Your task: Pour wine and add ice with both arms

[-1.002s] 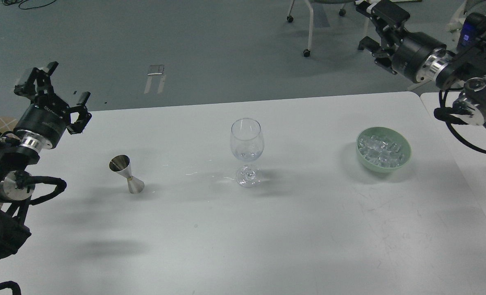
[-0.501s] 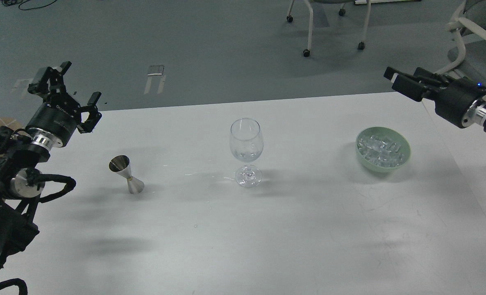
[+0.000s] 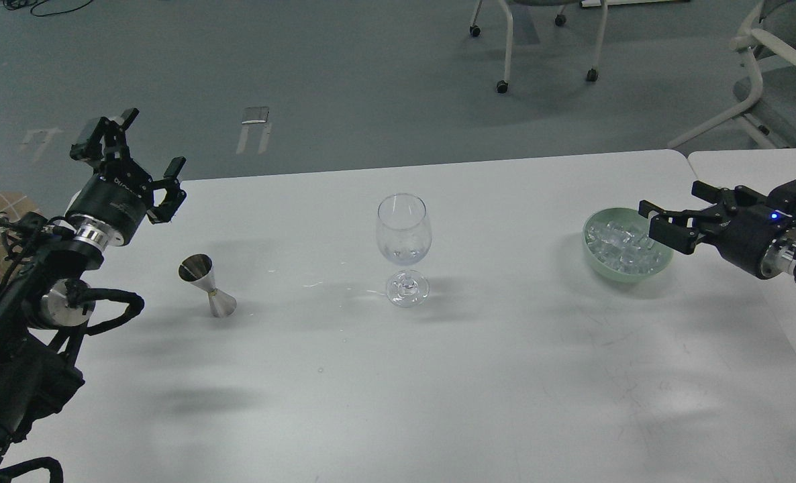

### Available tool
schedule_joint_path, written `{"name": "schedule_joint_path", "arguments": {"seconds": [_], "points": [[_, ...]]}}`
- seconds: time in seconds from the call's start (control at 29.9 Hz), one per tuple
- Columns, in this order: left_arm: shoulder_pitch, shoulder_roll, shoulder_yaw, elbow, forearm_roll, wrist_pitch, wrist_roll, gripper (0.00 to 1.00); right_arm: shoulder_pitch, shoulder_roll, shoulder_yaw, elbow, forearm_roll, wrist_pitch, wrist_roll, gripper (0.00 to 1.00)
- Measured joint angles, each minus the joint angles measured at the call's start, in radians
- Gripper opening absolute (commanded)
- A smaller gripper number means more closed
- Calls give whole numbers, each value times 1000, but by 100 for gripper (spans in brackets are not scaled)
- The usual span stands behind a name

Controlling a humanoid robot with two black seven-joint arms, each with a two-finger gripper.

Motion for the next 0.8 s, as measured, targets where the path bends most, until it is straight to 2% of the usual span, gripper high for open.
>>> {"name": "schedule_joint_path", "arguments": {"seconds": [0.2,0.27,0.3,0.4,0.63,0.8], "points": [[2,-9,0,-2,-1,-1,0,98,-2,75,-1,-48,-19,4,-3,95],[2,-11,0,-4,-1,-1,0,98,-3,91,-4,-52,-20,7,-3,90],[2,-11,0,-4,-1,-1,0,98,-3,95,-9,-53,-20,9,-6,82],[2,-12,0,-5,-1,-1,0,98,5,101,-44,-60,-21,9,-21,75],[-1,-12,0,-6,-1,-1,0,98,7,103,-71,-72,-21,13,-34,70],[2,-12,0,-7,-1,-2,0,98,5,104,-73,-74,-21,14,-64,67]]}}
